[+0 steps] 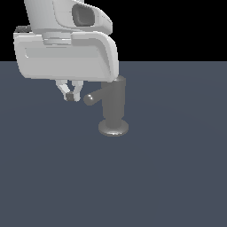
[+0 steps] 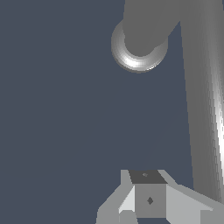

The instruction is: Turn on the faucet by rotating a designated handle.

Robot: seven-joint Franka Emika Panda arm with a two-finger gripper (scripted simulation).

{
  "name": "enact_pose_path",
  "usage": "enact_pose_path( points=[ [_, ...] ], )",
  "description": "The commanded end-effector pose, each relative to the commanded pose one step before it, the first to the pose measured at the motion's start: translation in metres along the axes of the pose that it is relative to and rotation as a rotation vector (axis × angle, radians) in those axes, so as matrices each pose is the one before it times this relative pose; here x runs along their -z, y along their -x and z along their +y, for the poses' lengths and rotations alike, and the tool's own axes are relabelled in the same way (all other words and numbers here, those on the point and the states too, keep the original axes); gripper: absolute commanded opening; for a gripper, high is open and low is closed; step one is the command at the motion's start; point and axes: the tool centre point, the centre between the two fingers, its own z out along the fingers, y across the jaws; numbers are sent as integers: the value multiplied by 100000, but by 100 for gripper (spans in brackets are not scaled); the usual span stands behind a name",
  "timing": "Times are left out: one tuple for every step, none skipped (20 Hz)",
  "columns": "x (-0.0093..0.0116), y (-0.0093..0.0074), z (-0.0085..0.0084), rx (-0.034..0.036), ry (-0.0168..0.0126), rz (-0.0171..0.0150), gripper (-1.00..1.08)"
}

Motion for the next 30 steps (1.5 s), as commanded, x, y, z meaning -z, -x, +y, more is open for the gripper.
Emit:
enact_pose_path(
  points=[
    [-6,-188,1043,-136,-14,-5,-100],
    [-2,-86,503,0,0,0,-100],
    [-2,-87,505,0,0,0,-100],
    [-2,-87,507,0,0,0,-100],
    [-2,-88,509,0,0,0,-100],
    [-2,-88,511,0,0,0,-100],
    [-2,-89,512,0,0,0,-100],
    [4,-88,522,-36,23,24,-100],
    [-2,-89,515,0,0,0,-100],
    [-2,-90,516,0,0,0,-100],
    [-2,-90,517,0,0,0,-100],
    [-2,-91,518,0,0,0,-100],
    [-2,-91,519,0,0,0,-100],
    [-2,-91,520,0,0,0,-100],
    [2,-90,525,-30,33,20,-100],
    [-2,-92,521,0,0,0,-100],
    [-2,-92,522,0,0,0,-100],
    [-2,-93,522,0,0,0,-100],
    [-2,-93,522,0,0,0,-100],
    [-2,-94,523,0,0,0,-100],
    [3,-91,525,-27,36,20,-100],
    [-2,-94,523,0,0,0,-100],
    [-2,-95,522,0,0,0,-100],
    [-2,-95,522,0,0,0,-100],
    [-2,-96,522,0,0,0,-100],
    [-2,-97,521,0,0,0,-100],
    [4,-94,523,-26,36,21,-100],
    [-2,-98,520,0,0,0,-100],
    [-2,-100,518,0,0,0,-100],
    [-2,-103,516,0,0,0,-100]
  ],
)
